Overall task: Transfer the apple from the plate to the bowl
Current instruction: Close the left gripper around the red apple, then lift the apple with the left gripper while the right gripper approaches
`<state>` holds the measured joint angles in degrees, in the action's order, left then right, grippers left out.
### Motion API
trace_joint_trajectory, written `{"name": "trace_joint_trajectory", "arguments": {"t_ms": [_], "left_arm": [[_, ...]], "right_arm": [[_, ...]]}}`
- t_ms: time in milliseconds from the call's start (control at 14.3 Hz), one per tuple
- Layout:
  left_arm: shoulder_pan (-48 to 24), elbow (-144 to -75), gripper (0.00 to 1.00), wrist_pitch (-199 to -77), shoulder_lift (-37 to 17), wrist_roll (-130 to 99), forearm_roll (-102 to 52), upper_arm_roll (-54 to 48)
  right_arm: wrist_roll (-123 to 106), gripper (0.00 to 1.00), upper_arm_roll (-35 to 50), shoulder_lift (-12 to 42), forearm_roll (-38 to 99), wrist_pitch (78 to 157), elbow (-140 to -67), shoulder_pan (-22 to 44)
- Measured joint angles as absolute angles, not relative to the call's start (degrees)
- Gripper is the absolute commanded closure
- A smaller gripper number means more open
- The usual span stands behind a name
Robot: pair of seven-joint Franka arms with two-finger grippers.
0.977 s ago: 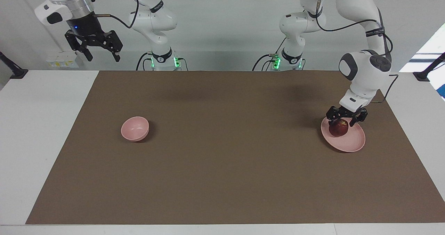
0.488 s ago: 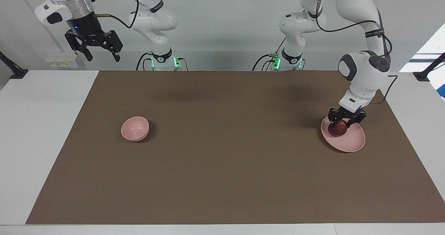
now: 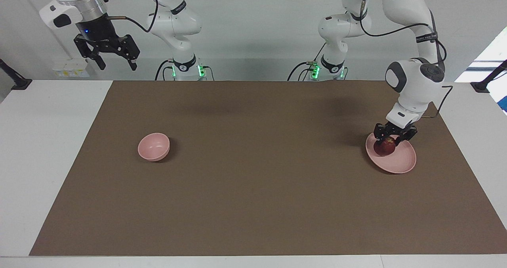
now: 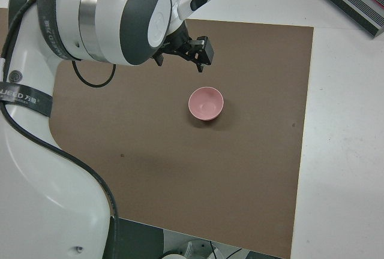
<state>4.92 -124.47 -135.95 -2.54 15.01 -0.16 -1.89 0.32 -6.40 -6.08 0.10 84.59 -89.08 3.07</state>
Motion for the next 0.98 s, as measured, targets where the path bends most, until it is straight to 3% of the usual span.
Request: {"name": "trace_joint_trajectory", "arguments": {"t_ms": [419,977], "left_arm": [[1.54,-121.11,1.00,-119.58,6.20,14.90,-12.48,-2.98],[1.00,-119.57,1.00,-114.69,7.64,5.90,-36.51,-7.34]], "right_arm": [[1.14,0.00,-6.43,-6.08,1.14,84.36,-89.71,3.05],[18.86,0.00,-5.47,-3.84,10.34,92.75,-95.75,7.92]]}}
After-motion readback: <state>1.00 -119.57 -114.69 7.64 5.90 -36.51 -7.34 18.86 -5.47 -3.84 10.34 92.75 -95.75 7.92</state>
